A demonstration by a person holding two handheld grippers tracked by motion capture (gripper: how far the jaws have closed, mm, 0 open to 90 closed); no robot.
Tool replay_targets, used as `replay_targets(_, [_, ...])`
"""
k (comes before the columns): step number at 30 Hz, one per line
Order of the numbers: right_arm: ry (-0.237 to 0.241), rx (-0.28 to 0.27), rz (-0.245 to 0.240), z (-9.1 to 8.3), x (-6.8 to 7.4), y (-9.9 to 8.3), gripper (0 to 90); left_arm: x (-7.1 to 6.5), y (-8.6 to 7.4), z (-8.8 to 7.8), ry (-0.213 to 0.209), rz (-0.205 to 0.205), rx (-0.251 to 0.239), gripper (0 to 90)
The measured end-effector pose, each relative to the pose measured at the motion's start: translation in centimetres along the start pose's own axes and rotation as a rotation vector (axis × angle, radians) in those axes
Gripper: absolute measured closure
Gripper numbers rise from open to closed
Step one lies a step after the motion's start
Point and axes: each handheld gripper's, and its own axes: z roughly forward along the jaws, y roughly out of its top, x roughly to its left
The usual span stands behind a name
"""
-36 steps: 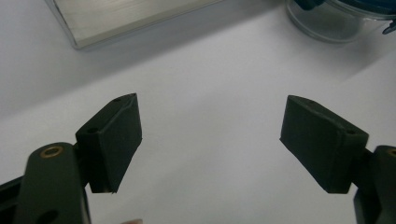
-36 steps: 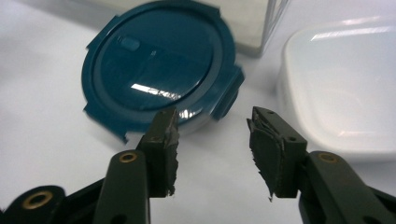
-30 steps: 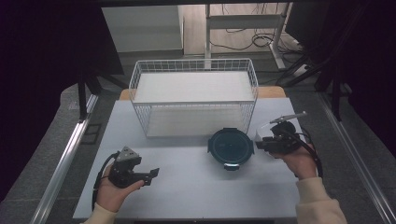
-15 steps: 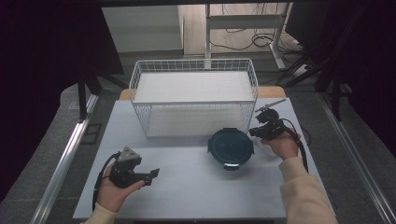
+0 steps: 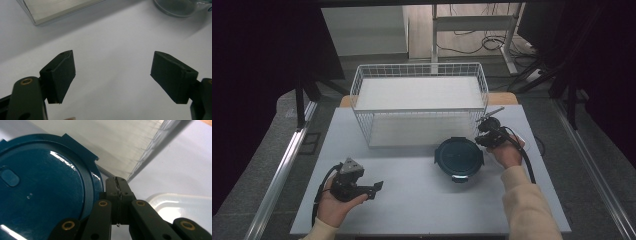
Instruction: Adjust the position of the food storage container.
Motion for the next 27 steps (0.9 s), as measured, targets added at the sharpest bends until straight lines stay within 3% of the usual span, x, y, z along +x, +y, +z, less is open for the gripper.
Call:
replay_targets(2, [-0.014,0.009,-0.029,0.4,0.3,0.1,89.6,0.0,0.0,0.1,0.000,0.001,0.004,19.6])
replay_targets(9, [-0.048,0.038,-0.062,1.3,0.7,0.0,89.8,-0.3,-0.1,0.5,-0.002,0.010,0.015,19.6])
replay_targets(16, [-0.064,0.032,-0.090,1.4,1.1,0.0,90.0,-0.4,-0.1,0.8,-0.004,0.015,0.026,19.6])
replay_targets(21, [-0.057,0.026,-0.092,1.5,1.5,0.0,90.0,-0.4,-0.1,0.8,-0.003,0.014,0.028,19.6])
replay_targets(27, [-0.026,0.024,-0.130,1.5,3.3,0.1,90.0,-0.3,-0.1,0.9,0.001,0.013,0.029,19.6])
